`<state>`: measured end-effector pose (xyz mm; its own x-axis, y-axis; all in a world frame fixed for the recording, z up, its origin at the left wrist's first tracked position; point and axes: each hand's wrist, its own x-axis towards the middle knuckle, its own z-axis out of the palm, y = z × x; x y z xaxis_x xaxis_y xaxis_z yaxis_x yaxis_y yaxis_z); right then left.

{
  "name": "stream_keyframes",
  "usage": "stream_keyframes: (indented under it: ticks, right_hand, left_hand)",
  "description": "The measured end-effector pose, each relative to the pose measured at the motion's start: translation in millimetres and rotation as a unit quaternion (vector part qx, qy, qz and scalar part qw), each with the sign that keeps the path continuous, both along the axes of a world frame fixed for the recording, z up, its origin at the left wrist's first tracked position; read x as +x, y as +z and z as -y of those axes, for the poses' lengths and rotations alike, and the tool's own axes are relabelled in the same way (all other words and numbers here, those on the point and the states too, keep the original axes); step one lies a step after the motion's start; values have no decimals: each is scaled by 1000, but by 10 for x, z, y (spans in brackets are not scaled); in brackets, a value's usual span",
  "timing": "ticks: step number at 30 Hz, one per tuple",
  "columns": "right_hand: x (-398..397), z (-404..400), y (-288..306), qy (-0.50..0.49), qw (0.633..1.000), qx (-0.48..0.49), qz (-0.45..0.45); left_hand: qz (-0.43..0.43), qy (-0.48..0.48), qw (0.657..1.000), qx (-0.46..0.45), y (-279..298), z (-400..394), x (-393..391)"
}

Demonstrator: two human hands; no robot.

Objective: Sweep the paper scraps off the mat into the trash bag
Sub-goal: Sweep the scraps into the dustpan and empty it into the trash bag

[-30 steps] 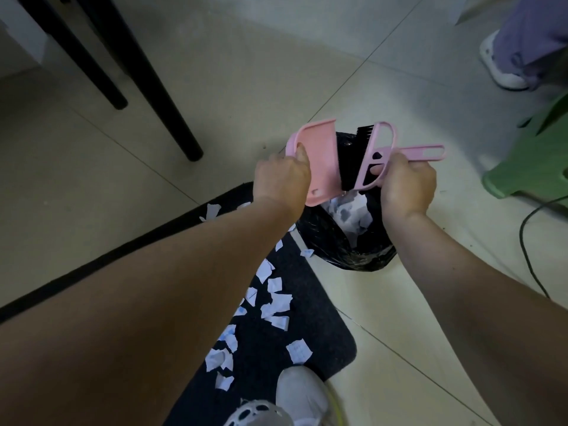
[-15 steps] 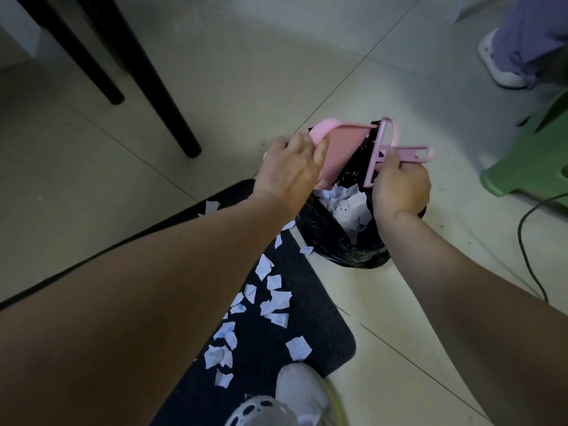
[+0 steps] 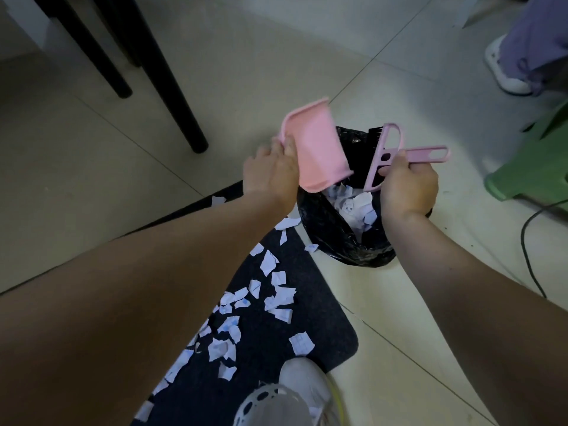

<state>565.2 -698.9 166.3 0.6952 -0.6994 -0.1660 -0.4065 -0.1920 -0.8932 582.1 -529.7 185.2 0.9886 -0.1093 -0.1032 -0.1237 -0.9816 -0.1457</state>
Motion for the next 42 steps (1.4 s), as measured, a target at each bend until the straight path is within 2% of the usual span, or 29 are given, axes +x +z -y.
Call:
stream_keyframes:
  ticks: [4, 12, 16, 19, 23, 26, 30, 34, 42]
  right_hand:
    - [-44, -114, 157, 21, 999, 0, 28]
    - [-158, -699, 708, 169, 985, -35, 25]
    - [-232, -1179, 1052, 299, 948, -113, -4]
    - [-334, -1589, 1284, 386, 907, -166, -31]
    - [-523, -2150, 1534, 453, 867, -205, -42]
    - [-653, -2532, 1646, 472, 851, -229, -33]
    - [-879, -3097, 1547, 494, 843, -215, -20]
    - [-1143, -3492, 1118, 514, 830, -210, -57]
    - [-1582, -3660, 88, 495, 838, -182, -142]
  left_hand:
    - [12, 62, 998, -27, 91, -355, -78]
    - [14, 43, 999, -17, 439, -1331, -553]
    - [22, 62, 994, -85, 664, -1800, -855]
    - [11, 68, 994, -84, 803, -2148, -1124]
    - [9, 93, 992, -81, 932, -2644, -1501]
    - [2, 134, 988, -73, 955, -2944, -1779]
    - [-14, 199, 974, -103, 826, -3404, -2182]
    - [-52, 239, 964, -105, 527, -3800, -2554]
    - [-90, 217, 963, -131, -404, -4056, -3029]
